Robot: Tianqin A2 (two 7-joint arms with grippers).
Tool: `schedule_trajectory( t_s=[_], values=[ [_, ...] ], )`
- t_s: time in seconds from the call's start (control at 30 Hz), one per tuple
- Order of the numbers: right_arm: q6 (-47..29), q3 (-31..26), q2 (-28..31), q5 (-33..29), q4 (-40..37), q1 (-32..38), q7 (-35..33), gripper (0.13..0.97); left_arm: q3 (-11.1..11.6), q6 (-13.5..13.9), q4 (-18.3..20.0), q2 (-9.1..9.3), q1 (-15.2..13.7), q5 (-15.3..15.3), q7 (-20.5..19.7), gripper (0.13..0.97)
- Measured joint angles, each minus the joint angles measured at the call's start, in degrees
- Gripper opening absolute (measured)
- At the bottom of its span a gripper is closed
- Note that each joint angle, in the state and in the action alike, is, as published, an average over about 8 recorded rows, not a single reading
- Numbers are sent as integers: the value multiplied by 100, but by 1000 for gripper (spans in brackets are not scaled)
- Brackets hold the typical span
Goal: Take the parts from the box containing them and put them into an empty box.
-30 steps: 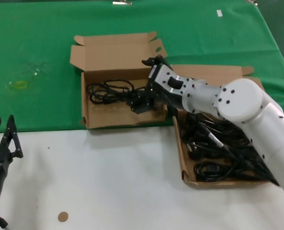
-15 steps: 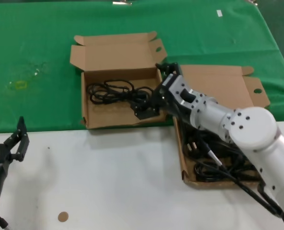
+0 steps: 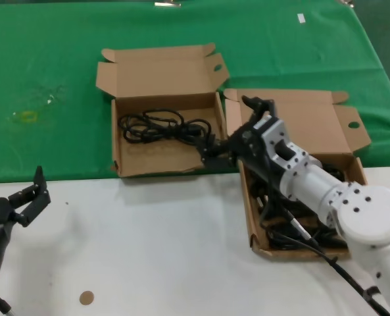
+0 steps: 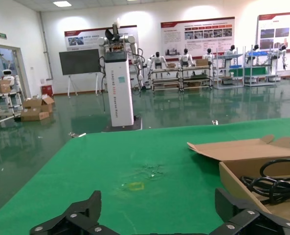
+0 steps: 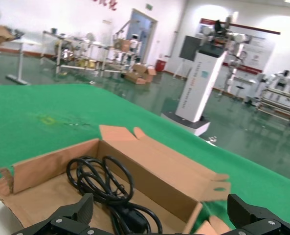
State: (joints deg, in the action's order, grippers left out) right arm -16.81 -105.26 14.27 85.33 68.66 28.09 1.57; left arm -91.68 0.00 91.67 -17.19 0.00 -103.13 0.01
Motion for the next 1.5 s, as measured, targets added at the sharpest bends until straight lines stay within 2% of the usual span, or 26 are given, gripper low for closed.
schedule_trajectory(
  t_s=[0.23, 0.53, 1.13, 1.5],
  values=[
    [306, 249, 54, 326, 422, -515, -28, 966, 0, 0, 0, 0, 0, 0, -1, 837],
    [700, 566, 122, 742, 959, -1171, -66, 966, 0, 0, 0, 0, 0, 0, -1, 937],
    [1468, 1187, 255, 1555, 2009, -2456, -137, 966, 0, 0, 0, 0, 0, 0, -1, 966],
    [1572, 1270, 273, 1664, 2151, -2625, -147, 966, 0, 0, 0, 0, 0, -1, -1, 966]
  ],
)
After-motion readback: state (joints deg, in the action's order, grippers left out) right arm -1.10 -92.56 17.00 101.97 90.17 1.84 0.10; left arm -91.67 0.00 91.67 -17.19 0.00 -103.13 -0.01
